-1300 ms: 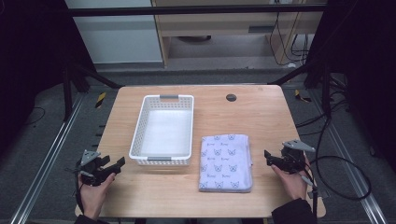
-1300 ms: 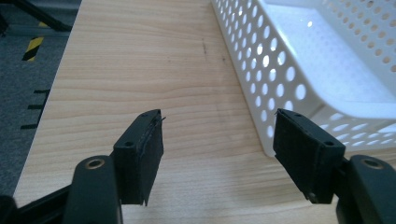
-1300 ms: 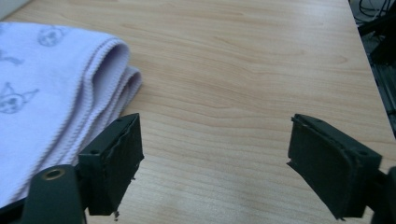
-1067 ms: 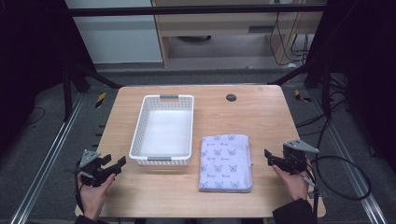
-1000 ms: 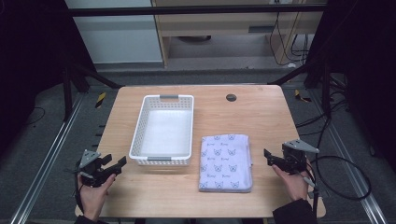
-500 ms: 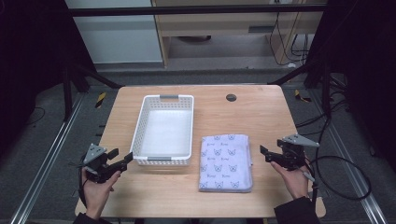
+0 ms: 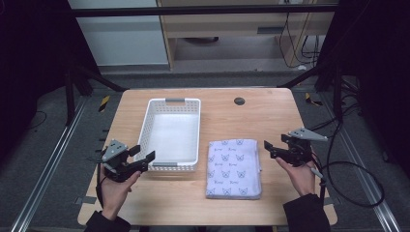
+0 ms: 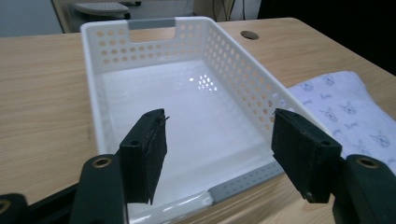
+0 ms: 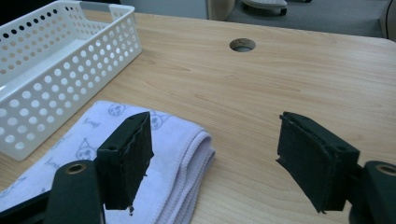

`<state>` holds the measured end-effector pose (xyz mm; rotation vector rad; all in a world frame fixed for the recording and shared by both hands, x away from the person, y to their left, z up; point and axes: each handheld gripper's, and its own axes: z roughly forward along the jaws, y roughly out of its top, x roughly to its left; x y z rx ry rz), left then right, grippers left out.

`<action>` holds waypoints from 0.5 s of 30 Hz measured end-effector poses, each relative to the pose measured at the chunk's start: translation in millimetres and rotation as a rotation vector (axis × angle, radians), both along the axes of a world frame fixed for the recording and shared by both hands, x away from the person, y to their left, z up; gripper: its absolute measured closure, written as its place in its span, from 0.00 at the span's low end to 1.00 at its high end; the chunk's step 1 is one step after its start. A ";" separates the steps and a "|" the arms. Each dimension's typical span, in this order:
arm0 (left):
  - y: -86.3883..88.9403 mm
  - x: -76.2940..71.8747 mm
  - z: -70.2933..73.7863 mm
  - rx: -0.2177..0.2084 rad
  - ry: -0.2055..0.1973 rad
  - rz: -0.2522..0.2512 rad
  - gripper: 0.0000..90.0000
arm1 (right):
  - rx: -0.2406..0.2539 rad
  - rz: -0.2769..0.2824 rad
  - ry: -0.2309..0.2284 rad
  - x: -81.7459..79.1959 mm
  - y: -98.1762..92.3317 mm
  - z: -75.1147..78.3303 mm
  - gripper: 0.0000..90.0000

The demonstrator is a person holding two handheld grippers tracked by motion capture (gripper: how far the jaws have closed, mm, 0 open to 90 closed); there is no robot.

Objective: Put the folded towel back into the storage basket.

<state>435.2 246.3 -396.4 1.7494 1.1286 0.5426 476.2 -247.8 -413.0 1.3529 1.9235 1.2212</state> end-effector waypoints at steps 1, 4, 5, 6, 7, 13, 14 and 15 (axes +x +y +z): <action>-5.6 0.3 0.6 0.002 0.000 -0.012 0.39 | -0.001 0.004 0.000 1.7 1.6 0.5 0.30; -18.7 0.0 1.1 0.015 -0.005 -0.033 0.39 | -0.001 0.014 -0.006 8.3 6.6 -0.2 0.30; -23.1 -0.2 1.1 0.012 -0.007 -0.040 0.39 | 0.001 0.019 0.003 11.2 8.1 -0.9 0.30; -27.5 -0.4 1.1 0.012 -0.007 -0.047 0.39 | 0.000 0.028 0.011 14.3 9.5 -1.3 0.30; -35.8 -0.6 0.4 0.018 -0.007 -0.065 0.39 | 0.008 0.038 0.010 19.7 12.4 -1.3 0.30; -54.9 -1.9 -3.9 0.027 0.003 -0.102 0.39 | 0.005 0.048 0.023 27.4 19.4 -0.3 0.30; -58.1 -2.9 -4.7 0.022 0.004 -0.111 0.39 | 0.006 0.050 0.026 27.6 20.8 -0.4 0.30; -60.8 -3.8 -5.3 0.019 0.007 -0.120 0.39 | 0.002 0.051 0.025 27.5 22.2 -0.5 0.31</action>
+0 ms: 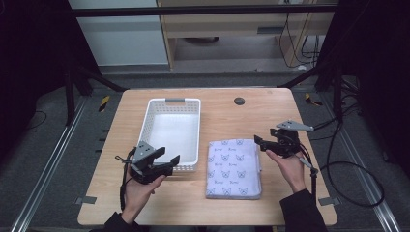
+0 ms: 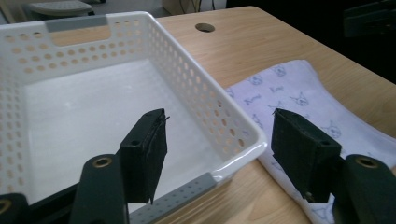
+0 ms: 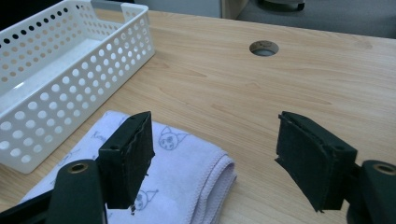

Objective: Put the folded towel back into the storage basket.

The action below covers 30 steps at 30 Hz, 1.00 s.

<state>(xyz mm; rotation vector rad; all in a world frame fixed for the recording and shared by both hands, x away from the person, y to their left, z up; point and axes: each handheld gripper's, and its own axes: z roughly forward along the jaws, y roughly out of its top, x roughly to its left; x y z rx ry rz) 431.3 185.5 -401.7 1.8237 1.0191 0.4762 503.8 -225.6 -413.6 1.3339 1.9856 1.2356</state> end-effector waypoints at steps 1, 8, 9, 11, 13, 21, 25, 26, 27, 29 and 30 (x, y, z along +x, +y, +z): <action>-2.4 -1.0 -0.5 0.001 0.002 -0.005 0.39 | -0.002 0.002 0.002 -0.1 1.4 -0.2 0.31; -16.1 -6.4 -7.1 -0.001 0.029 -0.043 0.41 | -0.012 0.006 0.024 2.9 6.7 -6.5 0.30; -18.1 -7.2 -8.6 -0.003 0.036 -0.048 0.41 | -0.012 0.006 0.024 2.9 6.7 -6.5 0.30; -21.5 -8.8 -11.2 -0.002 0.048 -0.063 0.42 | -0.010 0.004 0.033 3.4 7.6 -8.2 0.30; -25.1 -10.9 -13.8 0.002 0.057 -0.075 0.42 | -0.016 0.007 0.033 4.2 7.6 -10.1 0.30; -38.3 -18.0 -23.1 0.016 0.087 -0.127 0.45 | -0.022 -0.001 0.050 6.4 5.4 -17.3 0.31; -43.9 -19.7 -28.9 0.025 0.105 -0.147 0.46 | -0.027 -0.001 0.061 7.4 5.6 -21.5 0.31; -45.5 -20.0 -30.8 0.027 0.110 -0.149 0.46 | -0.026 -0.001 0.067 7.5 5.5 -22.6 0.31; -46.7 -20.2 -32.5 0.029 0.117 -0.155 0.46 | -0.024 -0.005 0.073 7.6 5.5 -23.6 0.31; -49.3 -21.0 -35.6 0.027 0.127 -0.159 0.46 | -0.032 -0.002 0.075 8.2 5.1 -25.9 0.31; -50.6 -21.5 -37.0 0.031 0.129 -0.162 0.47 | -0.031 -0.003 0.079 8.3 5.3 -26.9 0.31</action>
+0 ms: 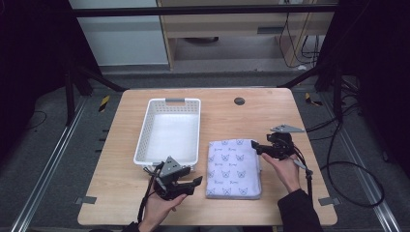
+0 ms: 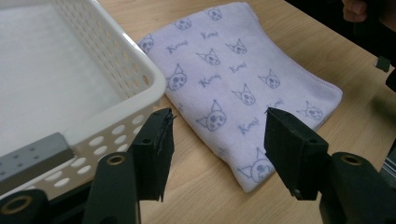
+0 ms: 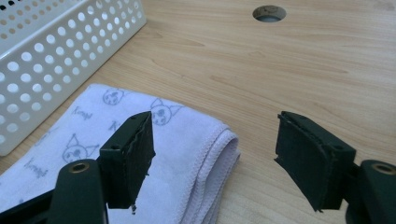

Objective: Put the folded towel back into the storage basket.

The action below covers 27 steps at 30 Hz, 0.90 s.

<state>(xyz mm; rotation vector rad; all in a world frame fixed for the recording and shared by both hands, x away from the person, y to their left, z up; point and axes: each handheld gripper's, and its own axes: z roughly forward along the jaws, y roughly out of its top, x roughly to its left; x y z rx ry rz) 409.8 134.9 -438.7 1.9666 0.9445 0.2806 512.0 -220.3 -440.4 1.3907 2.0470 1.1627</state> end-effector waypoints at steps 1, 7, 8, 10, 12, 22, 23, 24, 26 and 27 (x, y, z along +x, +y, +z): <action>-1.6 -0.4 -1.6 0.004 0.001 -0.001 0.47 | -0.004 0.001 0.002 0.3 0.2 -0.8 0.31; -12.6 -1.6 -15.5 0.026 0.039 -0.017 0.47 | -0.003 0.001 0.013 0.9 0.6 -3.8 0.31; -14.0 -1.6 -17.2 0.032 0.040 -0.018 0.47 | -0.010 0.003 0.009 1.5 -0.4 -4.9 0.31; -17.6 -1.3 -21.1 0.043 0.050 -0.021 0.47 | -0.008 -0.002 0.017 1.7 -0.6 -6.2 0.31; -20.6 -0.6 -24.7 0.048 0.060 -0.025 0.47 | -0.014 -0.006 0.023 2.4 -1.0 -7.8 0.31; -32.2 2.9 -38.4 0.063 0.090 -0.020 0.47 | -0.028 0.001 0.040 5.5 0.4 -14.5 0.32; -32.2 3.9 -39.4 0.068 0.091 -0.020 0.47 | -0.029 0.006 0.040 6.0 1.0 -15.4 0.32; -32.9 4.9 -40.7 0.063 0.092 -0.012 0.47 | -0.031 0.004 0.047 6.4 2.0 -16.4 0.32; -33.2 6.4 -42.6 0.062 0.101 -0.006 0.47 | -0.041 0.012 0.059 8.1 3.8 -19.6 0.32; -33.1 7.3 -43.6 0.064 0.102 -0.005 0.47 | -0.041 0.012 0.059 8.1 3.8 -19.6 0.32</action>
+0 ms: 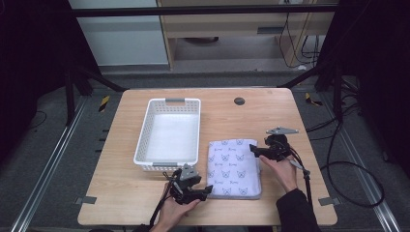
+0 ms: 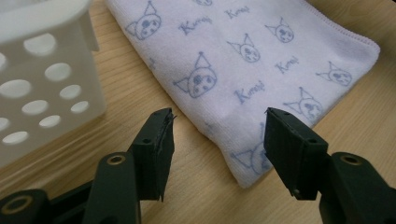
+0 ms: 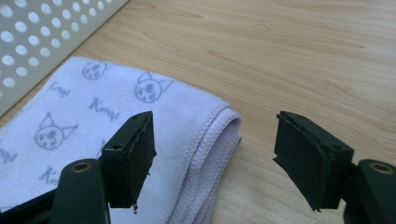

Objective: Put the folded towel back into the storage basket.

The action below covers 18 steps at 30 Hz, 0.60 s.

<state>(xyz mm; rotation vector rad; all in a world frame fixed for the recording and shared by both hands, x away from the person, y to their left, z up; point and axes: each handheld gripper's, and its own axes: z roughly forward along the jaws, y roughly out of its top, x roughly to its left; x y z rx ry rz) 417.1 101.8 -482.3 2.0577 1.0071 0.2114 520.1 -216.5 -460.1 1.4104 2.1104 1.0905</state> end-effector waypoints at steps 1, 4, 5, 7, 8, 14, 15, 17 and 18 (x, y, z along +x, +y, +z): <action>-0.1 0.6 -0.8 0.002 0.005 0.000 0.47 | 0.000 0.000 0.007 0.2 0.8 -0.8 0.32; -1.4 2.8 -3.1 0.005 0.011 0.008 0.46 | -0.012 0.004 0.015 1.7 2.4 -3.9 0.33; -1.9 4.2 -4.1 0.002 0.014 0.011 0.46 | -0.012 0.003 0.021 2.1 3.2 -5.0 0.33; -2.9 6.0 -5.0 -0.005 0.023 0.008 0.46 | -0.019 0.004 0.026 3.8 4.3 -7.6 0.33; -3.5 6.7 -5.3 -0.005 0.023 0.009 0.46 | -0.020 0.005 0.029 4.4 5.0 -8.9 0.34; -8.8 9.3 -8.8 0.001 0.030 0.004 0.45 | -0.044 0.008 0.042 7.9 8.6 -17.6 0.36; -9.7 9.5 -9.3 0.006 0.031 0.003 0.45 | -0.038 0.004 0.047 8.4 8.6 -19.2 0.37; -12.2 9.9 -11.0 0.006 0.035 -0.006 0.45 | -0.031 0.000 0.057 9.7 7.7 -22.2 0.37; -13.4 10.1 -11.4 0.006 0.037 -0.006 0.45 | -0.032 0.006 0.056 10.6 6.6 -23.4 0.38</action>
